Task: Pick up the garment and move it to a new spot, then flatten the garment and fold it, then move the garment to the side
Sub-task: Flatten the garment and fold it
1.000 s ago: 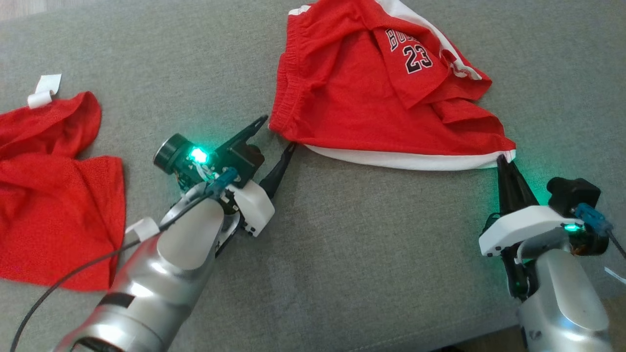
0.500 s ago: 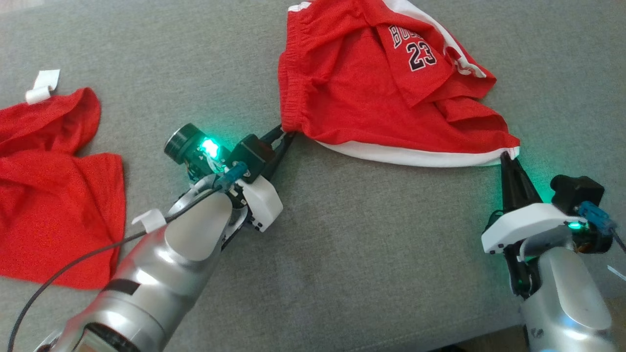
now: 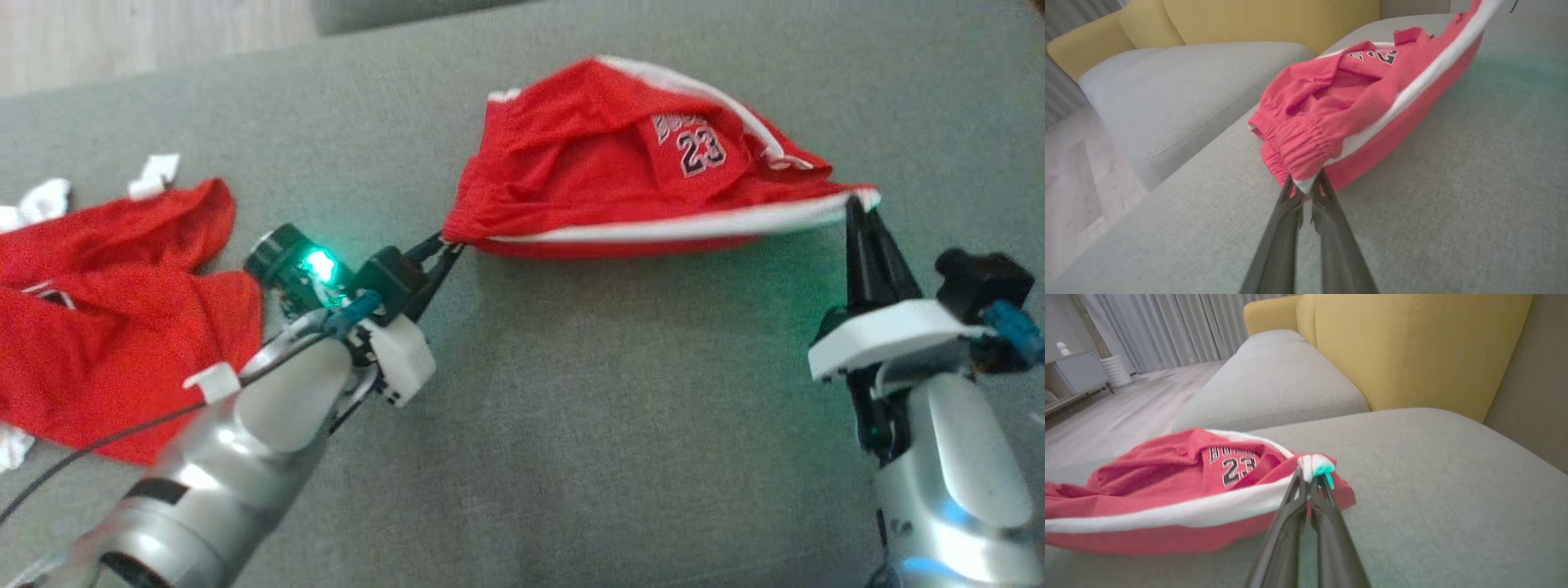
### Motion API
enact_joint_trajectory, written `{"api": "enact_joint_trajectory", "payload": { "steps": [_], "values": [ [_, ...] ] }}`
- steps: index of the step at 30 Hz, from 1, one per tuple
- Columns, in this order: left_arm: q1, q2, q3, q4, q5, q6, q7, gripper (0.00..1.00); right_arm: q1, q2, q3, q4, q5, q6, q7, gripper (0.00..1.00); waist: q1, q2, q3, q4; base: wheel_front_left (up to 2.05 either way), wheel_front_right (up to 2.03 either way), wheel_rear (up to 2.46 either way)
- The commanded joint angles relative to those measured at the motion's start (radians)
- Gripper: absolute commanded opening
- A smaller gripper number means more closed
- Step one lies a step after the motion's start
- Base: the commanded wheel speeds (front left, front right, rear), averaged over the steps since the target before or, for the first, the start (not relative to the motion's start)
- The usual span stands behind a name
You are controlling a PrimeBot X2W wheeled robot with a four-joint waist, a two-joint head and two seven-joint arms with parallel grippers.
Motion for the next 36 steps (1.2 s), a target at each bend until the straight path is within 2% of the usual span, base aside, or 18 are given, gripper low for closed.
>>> {"api": "enact_joint_trajectory", "payload": {
  "steps": [1,10,18,24,28,32,36],
  "values": [
    [-0.039,0.034,0.020,-0.026,-0.006,0.002,0.000,0.00,-0.040,-0.004,0.025,-0.041,0.005,-0.001,0.001,0.00,0.0001,0.0000,-0.033,0.013,0.00,0.00,0.00],
    [-0.174,0.209,-0.052,-0.212,-0.123,0.002,0.142,0.00,-0.165,-0.005,0.090,-0.205,0.040,-0.001,0.103,0.00,0.0001,0.0000,-0.163,0.039,0.00,0.00,0.00],
    [-0.278,0.342,-0.043,-0.368,-0.214,0.002,0.246,0.00,-0.261,-0.020,0.099,-0.291,0.030,-0.001,0.151,0.00,0.0001,0.0000,-0.235,0.059,0.00,0.00,0.00],
    [-0.258,0.411,-0.010,-0.500,-0.258,0.030,0.295,0.00,-0.230,-0.038,0.128,-0.347,-0.005,-0.001,0.187,0.00,0.0001,0.0000,-0.246,0.076,0.00,0.00,0.00],
    [-0.235,0.447,0.004,-0.603,-0.281,0.059,0.327,0.00,-0.206,-0.048,0.112,-0.382,-0.005,-0.001,0.197,0.00,0.0001,0.0000,-0.232,0.090,0.00,0.00,0.00],
    [-0.240,0.464,0.015,-0.681,-0.300,0.074,0.369,0.00,-0.229,-0.061,0.102,-0.391,-0.003,-0.001,0.206,0.00,0.0001,0.0000,-0.189,0.098,0.00,0.00,0.00],
    [-0.294,0.460,0.028,-0.687,-0.310,0.069,0.407,0.00,-0.322,-0.097,0.121,-0.343,0.001,-0.001,0.202,0.00,0.0001,0.0000,-0.109,0.094,0.00,0.00,0.00]
  ]
}}
